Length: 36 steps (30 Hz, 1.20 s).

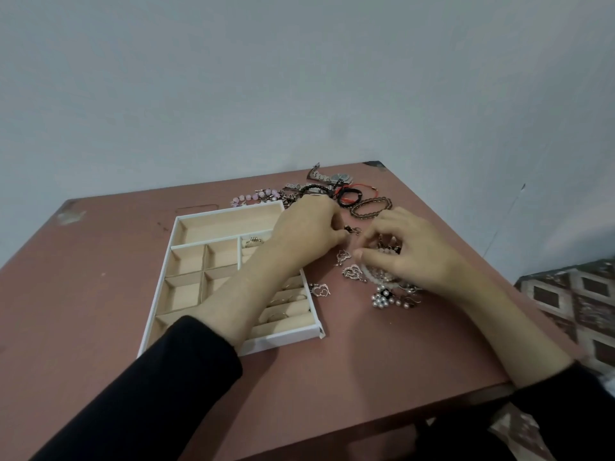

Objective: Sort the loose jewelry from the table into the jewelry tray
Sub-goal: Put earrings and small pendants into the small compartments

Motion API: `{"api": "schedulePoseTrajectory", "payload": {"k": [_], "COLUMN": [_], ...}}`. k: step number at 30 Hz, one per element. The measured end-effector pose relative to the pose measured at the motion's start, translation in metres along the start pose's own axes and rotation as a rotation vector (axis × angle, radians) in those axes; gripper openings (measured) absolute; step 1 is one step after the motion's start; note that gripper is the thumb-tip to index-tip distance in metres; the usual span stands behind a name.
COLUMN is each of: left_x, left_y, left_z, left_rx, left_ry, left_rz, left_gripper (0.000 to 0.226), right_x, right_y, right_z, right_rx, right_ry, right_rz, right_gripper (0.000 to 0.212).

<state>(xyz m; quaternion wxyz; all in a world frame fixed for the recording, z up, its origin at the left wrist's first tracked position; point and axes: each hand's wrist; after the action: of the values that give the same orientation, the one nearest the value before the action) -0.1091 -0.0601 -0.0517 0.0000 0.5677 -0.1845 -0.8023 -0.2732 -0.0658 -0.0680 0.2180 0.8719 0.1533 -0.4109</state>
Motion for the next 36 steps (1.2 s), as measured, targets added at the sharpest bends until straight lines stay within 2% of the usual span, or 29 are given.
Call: {"api": "schedulePoseTrajectory", "payload": {"k": [5, 8, 10, 14, 21, 27, 32, 36], "left_x": [-0.003, -0.018, -0.03, -0.044, -0.047, -0.047, -0.05, -0.051], "left_y": [-0.005, -0.012, -0.017, -0.028, -0.04, -0.045, -0.046, -0.047], "left_z": [-0.003, -0.005, -0.004, -0.001, -0.001, -0.001, -0.001, -0.001], "left_rx": [0.021, 0.028, 0.047, 0.067, 0.052, 0.052, 0.042, 0.046], "left_ry": [-0.048, -0.085, -0.076, -0.085, -0.128, -0.14, -0.137, -0.149], "left_rz": [-0.029, -0.007, 0.006, 0.005, -0.037, -0.051, -0.055, -0.071], "left_gripper": [0.017, 0.014, 0.012, 0.011, 0.011, 0.012, 0.013, 0.012], "right_x": [0.002, 0.004, 0.005, 0.006, 0.008, 0.011, 0.011, 0.012], "right_y": [-0.002, -0.001, -0.001, -0.001, 0.001, 0.0, 0.001, 0.001], "right_z": [0.004, 0.004, 0.004, 0.003, 0.0, -0.003, -0.004, -0.004], "right_rx": [-0.043, -0.047, -0.055, -0.105, -0.106, -0.118, -0.116, -0.11], "right_ry": [-0.079, -0.138, -0.155, -0.153, -0.14, -0.144, -0.107, -0.081], "right_rz": [-0.073, -0.093, -0.089, -0.042, -0.058, -0.082, -0.112, -0.119], "right_gripper": [0.033, 0.039, 0.036, 0.017, 0.007, 0.027, 0.01, 0.013]}}
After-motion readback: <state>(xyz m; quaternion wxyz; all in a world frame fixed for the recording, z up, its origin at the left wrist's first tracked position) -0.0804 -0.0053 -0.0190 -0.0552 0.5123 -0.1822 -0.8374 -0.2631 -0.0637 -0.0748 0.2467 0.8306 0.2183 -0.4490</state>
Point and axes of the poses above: each hand's wrist, its own y-axis towards the middle knuckle, its own x-axis out of the palm, z = x × y, and after that the axes turned 9 degrees about x, right-handed
